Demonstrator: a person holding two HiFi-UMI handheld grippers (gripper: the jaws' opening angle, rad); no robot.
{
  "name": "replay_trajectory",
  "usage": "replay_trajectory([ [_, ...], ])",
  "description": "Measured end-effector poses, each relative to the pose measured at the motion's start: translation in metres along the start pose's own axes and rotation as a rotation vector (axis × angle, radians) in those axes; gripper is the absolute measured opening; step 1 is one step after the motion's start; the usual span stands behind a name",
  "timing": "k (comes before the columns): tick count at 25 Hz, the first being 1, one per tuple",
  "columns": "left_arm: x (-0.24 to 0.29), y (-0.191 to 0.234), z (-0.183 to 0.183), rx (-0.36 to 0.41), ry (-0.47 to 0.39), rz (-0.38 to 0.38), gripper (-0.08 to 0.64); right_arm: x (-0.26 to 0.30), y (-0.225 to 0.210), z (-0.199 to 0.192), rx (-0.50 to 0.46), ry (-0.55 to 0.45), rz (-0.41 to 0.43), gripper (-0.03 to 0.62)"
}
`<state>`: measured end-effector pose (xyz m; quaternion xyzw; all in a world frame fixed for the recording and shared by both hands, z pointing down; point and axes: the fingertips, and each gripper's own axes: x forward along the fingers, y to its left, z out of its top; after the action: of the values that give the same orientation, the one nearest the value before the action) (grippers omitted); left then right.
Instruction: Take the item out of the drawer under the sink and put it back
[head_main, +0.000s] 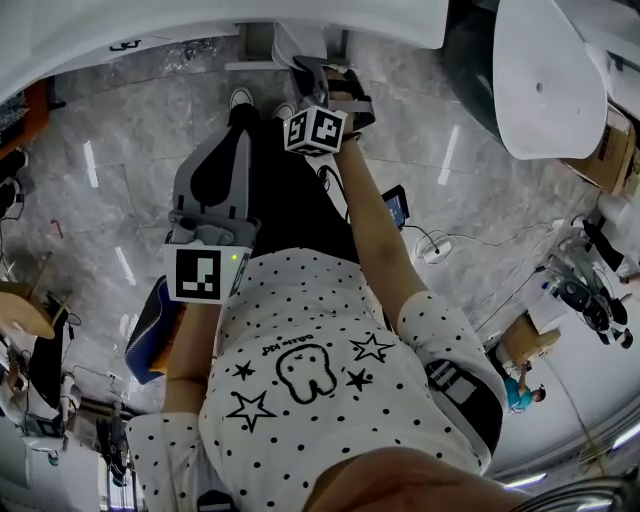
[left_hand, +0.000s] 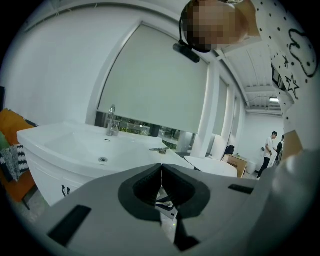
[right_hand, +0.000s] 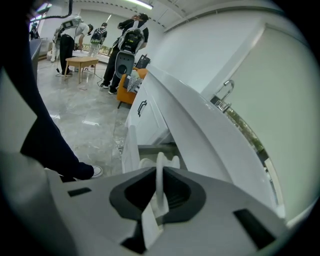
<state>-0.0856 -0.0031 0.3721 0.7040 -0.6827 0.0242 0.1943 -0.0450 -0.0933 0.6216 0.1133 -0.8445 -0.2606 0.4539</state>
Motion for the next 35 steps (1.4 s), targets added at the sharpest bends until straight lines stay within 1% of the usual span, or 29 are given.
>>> replay_trajectory([
  [11,-0.003,0.004,-0.009,-0.005,0.010,0.009,0.005,0.019,0.010,-0.001,0.021,-0.018,0.024,0.043],
  [18,-0.004,0.001,-0.014,-0.008,0.016,0.009,0.005,0.025,0.013,0.006,-0.005,-0.046,0.031,0.043],
  [23,0.000,-0.003,-0.012,-0.010,0.015,0.007,0.005,0.023,0.012,0.006,0.018,-0.059,0.028,0.044],
  [28,0.003,-0.005,-0.015,-0.013,0.018,0.006,0.005,0.024,0.013,0.004,0.104,-0.091,0.065,0.064],
  [32,0.002,-0.005,-0.014,-0.010,0.019,0.008,0.005,0.024,0.014,0.004,0.179,-0.099,0.127,0.078],
  [33,0.002,-0.005,-0.014,-0.010,0.018,0.008,0.005,0.023,0.016,0.004,0.210,-0.104,0.155,0.086],
  [35,0.003,-0.006,-0.013,-0.008,0.018,0.005,0.005,0.023,0.020,0.005,0.276,-0.120,0.209,0.135],
])
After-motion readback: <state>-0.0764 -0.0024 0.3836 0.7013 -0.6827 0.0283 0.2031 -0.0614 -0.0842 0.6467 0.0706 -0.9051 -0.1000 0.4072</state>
